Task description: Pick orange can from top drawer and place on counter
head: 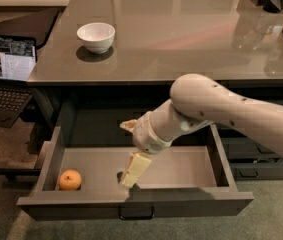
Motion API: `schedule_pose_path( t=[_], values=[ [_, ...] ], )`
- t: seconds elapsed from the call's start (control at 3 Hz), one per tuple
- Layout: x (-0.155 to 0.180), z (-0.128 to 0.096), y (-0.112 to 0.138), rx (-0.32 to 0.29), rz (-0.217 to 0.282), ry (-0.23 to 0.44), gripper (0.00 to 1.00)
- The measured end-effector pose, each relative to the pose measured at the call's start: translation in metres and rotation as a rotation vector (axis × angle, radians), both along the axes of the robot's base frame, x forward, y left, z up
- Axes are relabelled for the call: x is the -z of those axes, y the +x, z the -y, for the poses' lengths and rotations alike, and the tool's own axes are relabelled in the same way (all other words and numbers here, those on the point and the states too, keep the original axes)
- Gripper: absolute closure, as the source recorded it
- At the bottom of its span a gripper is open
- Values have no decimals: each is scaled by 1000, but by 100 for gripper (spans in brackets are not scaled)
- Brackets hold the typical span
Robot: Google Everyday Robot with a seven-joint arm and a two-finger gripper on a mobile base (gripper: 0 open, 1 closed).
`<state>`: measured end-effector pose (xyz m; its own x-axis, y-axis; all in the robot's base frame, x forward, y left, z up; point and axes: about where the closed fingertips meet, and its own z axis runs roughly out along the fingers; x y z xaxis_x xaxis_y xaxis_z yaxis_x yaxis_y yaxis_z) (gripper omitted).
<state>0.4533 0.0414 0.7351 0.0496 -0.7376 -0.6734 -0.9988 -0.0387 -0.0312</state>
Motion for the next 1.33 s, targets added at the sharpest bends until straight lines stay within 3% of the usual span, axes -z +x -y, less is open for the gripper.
schedule_pose_path(
  t=[0.33, 0.67, 1.33],
  values=[
    [11, -30, -2, 6, -2, -39, 0],
    [11, -31, -2, 6, -2, -39, 0],
    [28, -43, 20, 4, 32, 52, 0]
  ],
)
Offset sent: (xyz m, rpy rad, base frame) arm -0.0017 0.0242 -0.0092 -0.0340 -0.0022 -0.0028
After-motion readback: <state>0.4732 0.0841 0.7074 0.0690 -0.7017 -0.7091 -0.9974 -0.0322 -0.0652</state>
